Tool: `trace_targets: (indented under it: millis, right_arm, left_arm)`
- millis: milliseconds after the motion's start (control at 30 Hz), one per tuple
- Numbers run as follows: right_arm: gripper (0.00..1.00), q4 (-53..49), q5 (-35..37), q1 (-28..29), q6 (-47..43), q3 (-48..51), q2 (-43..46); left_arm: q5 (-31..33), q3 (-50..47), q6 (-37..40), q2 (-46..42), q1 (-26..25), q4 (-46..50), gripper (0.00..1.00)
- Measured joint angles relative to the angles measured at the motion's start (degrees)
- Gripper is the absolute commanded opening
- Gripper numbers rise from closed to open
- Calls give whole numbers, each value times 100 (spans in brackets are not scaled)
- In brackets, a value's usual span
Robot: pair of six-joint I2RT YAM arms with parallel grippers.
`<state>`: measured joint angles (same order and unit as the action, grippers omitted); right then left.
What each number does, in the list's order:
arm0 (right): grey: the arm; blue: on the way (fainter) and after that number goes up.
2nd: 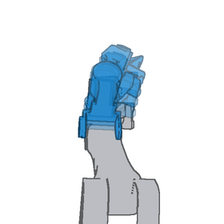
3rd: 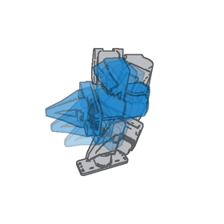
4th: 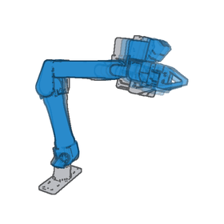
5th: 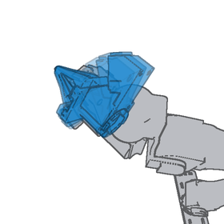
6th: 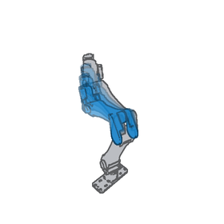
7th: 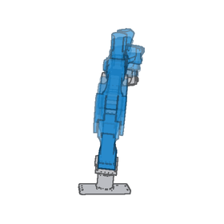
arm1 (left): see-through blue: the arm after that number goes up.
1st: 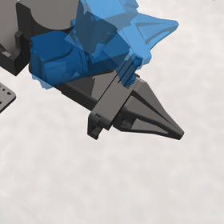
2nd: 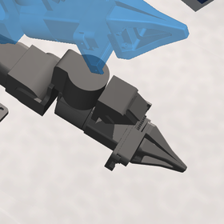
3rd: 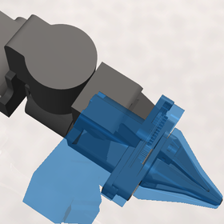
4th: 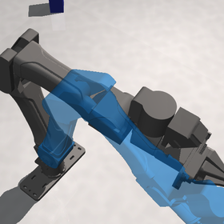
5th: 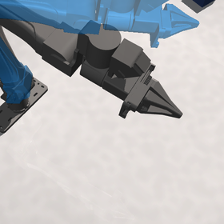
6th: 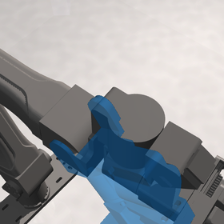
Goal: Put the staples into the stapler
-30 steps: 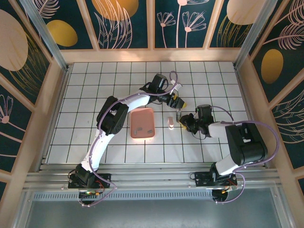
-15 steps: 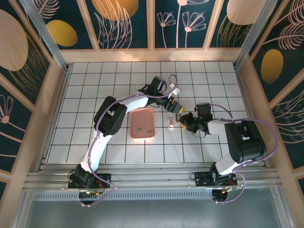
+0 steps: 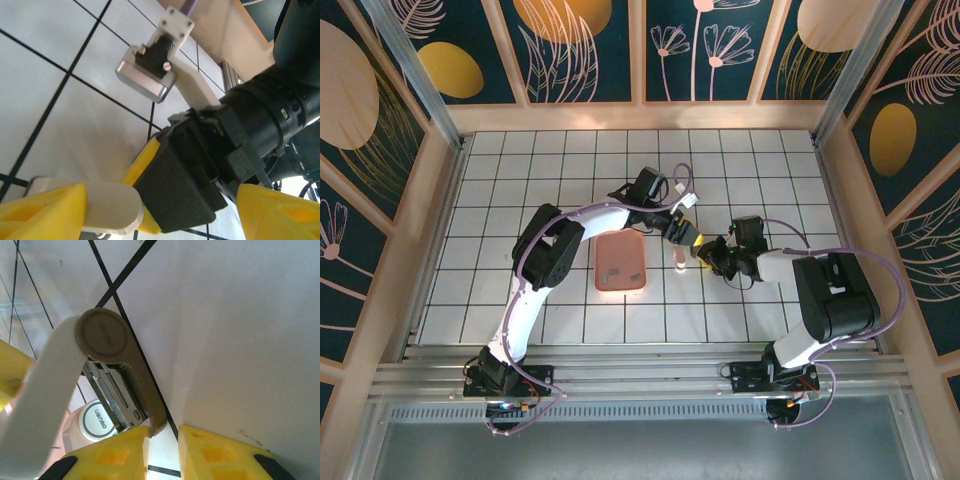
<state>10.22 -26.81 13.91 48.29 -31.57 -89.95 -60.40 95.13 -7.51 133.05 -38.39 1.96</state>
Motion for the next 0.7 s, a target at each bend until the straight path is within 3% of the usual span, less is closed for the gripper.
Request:
trace_targets:
  millis: [333,700]
  right_arm:
    - [27,-17,37,7,-105,0,63]
    - [34,-1281,691,4,-448,-24,1279]
  left_arm:
    - [514,-636,-61,-514,-26,-92,81]
    - [1965,-1152,-789,-1078,-17,-743,85]
